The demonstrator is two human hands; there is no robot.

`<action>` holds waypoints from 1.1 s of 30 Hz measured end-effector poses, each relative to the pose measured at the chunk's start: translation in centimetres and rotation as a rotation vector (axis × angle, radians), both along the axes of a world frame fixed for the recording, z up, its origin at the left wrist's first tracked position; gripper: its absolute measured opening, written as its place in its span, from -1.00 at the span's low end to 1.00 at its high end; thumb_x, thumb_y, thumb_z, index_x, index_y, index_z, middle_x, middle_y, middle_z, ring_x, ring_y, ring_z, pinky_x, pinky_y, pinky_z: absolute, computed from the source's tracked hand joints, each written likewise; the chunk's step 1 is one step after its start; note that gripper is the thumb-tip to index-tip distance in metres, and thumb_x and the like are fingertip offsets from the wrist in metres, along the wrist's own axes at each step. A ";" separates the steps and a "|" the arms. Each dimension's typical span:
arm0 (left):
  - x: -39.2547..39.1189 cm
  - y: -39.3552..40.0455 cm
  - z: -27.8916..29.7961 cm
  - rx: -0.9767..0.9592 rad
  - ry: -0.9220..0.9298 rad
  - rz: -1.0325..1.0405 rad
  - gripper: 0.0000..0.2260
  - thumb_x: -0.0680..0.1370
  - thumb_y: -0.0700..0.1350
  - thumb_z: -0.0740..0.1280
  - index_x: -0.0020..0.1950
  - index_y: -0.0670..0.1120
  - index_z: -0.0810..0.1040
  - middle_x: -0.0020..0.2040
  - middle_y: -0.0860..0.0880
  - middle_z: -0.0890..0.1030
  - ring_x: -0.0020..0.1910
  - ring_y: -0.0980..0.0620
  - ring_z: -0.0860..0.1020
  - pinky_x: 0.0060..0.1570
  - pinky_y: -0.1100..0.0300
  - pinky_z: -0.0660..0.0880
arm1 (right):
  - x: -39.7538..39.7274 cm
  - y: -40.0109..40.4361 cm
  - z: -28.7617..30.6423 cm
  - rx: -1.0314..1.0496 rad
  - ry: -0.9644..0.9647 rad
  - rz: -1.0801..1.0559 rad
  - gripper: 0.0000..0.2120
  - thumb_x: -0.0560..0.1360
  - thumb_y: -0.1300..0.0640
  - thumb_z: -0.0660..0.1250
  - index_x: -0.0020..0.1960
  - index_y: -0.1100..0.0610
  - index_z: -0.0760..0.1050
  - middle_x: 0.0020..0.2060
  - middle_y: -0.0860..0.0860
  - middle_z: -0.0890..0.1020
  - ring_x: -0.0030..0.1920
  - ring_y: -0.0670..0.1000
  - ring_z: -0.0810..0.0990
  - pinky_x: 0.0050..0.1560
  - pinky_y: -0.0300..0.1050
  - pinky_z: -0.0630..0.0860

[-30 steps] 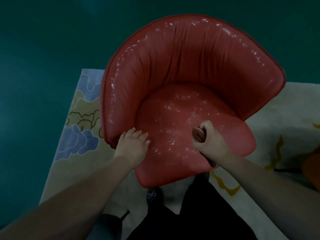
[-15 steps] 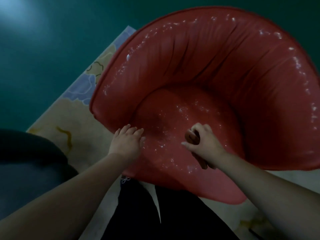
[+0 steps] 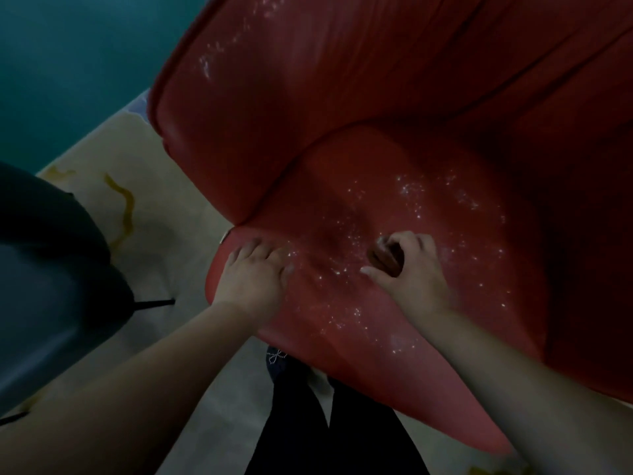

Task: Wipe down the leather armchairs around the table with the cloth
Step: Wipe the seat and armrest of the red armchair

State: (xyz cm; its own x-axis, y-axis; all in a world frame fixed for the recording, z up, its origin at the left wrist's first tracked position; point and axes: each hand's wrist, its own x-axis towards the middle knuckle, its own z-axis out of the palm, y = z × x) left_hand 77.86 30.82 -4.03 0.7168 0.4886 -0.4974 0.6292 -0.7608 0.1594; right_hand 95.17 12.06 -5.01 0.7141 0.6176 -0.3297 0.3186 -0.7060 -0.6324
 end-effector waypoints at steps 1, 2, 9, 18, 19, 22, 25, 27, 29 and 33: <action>-0.3 0.0 -1.1 -0.006 -0.010 0.025 -0.57 0.62 0.09 0.03 0.46 0.02 0.33 0.45 -0.01 0.36 0.49 -0.06 0.15 0.44 -0.02 0.06 | 0.0 0.4 -1.2 -0.003 -0.015 0.004 -0.55 0.32 -0.16 0.53 0.05 -0.20 0.33 0.09 -0.16 0.27 -0.10 -0.21 0.41 -0.17 -0.50 0.23; -0.6 0.0 -2.1 -0.011 -0.021 0.047 -0.58 0.62 0.08 0.05 0.46 0.03 0.32 0.45 -0.01 0.36 0.49 -0.06 0.16 0.43 -0.02 0.07 | -0.1 0.8 -2.3 -0.004 -0.030 0.018 -0.54 0.33 -0.14 0.53 0.07 -0.18 0.33 0.09 -0.17 0.26 -0.07 -0.18 0.40 -0.14 -0.48 0.24; -1.9 0.5 -7.9 -0.005 -0.143 0.178 -0.60 0.61 0.04 0.10 0.42 0.00 0.40 0.42 -0.03 0.40 0.46 -0.09 0.21 0.42 -0.04 0.14 | -1.3 3.2 -9.5 0.000 -0.233 0.208 -0.52 0.34 -0.14 0.51 0.16 -0.03 0.43 0.14 -0.05 0.38 0.05 -0.04 0.44 0.12 -0.12 0.47; -3.9 1.8 -11.4 0.035 -0.262 0.248 -0.65 0.61 -0.08 0.21 0.38 -0.10 0.47 0.39 -0.13 0.43 0.43 -0.19 0.29 0.39 -0.13 0.23 | -2.7 2.0 -12.9 -0.026 -0.481 0.452 -0.65 0.50 -0.17 0.30 0.18 -0.01 0.41 0.45 0.20 0.32 0.48 0.20 0.24 0.51 0.17 -0.07; -4.2 1.9 -11.6 0.039 -0.277 0.250 -0.66 0.60 -0.10 0.22 0.37 -0.10 0.48 0.39 -0.15 0.44 0.42 -0.20 0.30 0.38 -0.14 0.24 | -2.7 2.0 -12.8 -0.030 -0.491 0.461 -0.66 0.50 -0.16 0.31 0.18 0.00 0.42 0.42 0.19 0.35 0.47 0.20 0.25 0.51 0.20 -0.06; -4.8 2.0 -11.8 0.039 -0.311 0.257 -0.66 0.59 -0.12 0.25 0.36 -0.11 0.49 0.39 -0.17 0.44 0.41 -0.21 0.32 0.37 -0.15 0.26 | -2.6 2.2 -12.7 0.000 -0.505 0.460 -0.66 0.45 -0.06 0.43 0.15 0.06 0.50 0.21 0.16 0.50 0.33 0.18 0.43 0.48 0.28 0.04; -5.4 2.0 -11.8 0.033 -0.329 0.270 -0.66 0.59 -0.14 0.25 0.38 -0.11 0.48 0.41 -0.17 0.42 0.42 -0.21 0.31 0.37 -0.16 0.26 | -2.9 2.4 -12.1 0.088 -0.446 0.392 -0.65 0.45 -0.08 0.37 0.13 0.11 0.55 0.06 0.15 0.49 0.04 0.14 0.53 0.17 0.22 0.50; -5.6 2.0 -11.9 0.027 -0.335 0.281 -0.64 0.60 -0.14 0.25 0.40 -0.10 0.46 0.43 -0.16 0.39 0.43 -0.20 0.29 0.37 -0.16 0.25 | -3.2 3.6 -11.5 0.175 -0.401 0.355 -0.65 0.46 -0.10 0.32 0.15 0.07 0.53 0.08 0.09 0.45 0.00 0.05 0.50 -0.04 -0.01 0.56; -5.8 2.0 -12.0 0.025 -0.333 0.290 -0.62 0.60 -0.13 0.24 0.43 -0.07 0.41 0.46 -0.13 0.35 0.46 -0.18 0.26 0.39 -0.16 0.22 | -3.2 5.9 -11.4 0.255 -0.412 0.359 -0.65 0.47 -0.08 0.34 0.17 0.08 0.54 0.13 0.07 0.45 0.04 0.04 0.49 0.00 -0.05 0.53; -5.4 2.2 -12.7 0.017 -0.319 0.279 -0.57 0.61 -0.08 0.18 0.50 0.00 0.31 0.51 -0.08 0.26 0.49 -0.13 0.19 0.41 -0.15 0.19 | -3.5 9.7 -12.5 0.177 -0.420 0.368 -0.57 0.50 0.00 0.38 0.35 0.05 0.50 0.23 0.14 0.53 0.17 0.16 0.52 0.18 0.18 0.49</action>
State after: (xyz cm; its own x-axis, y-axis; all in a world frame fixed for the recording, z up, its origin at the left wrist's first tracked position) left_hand 72.43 33.02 -16.69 0.6730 0.6916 -0.2622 0.7322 -0.5727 0.3688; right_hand 91.69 21.75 -17.52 0.4893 0.8696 0.0661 0.7717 -0.3964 -0.4973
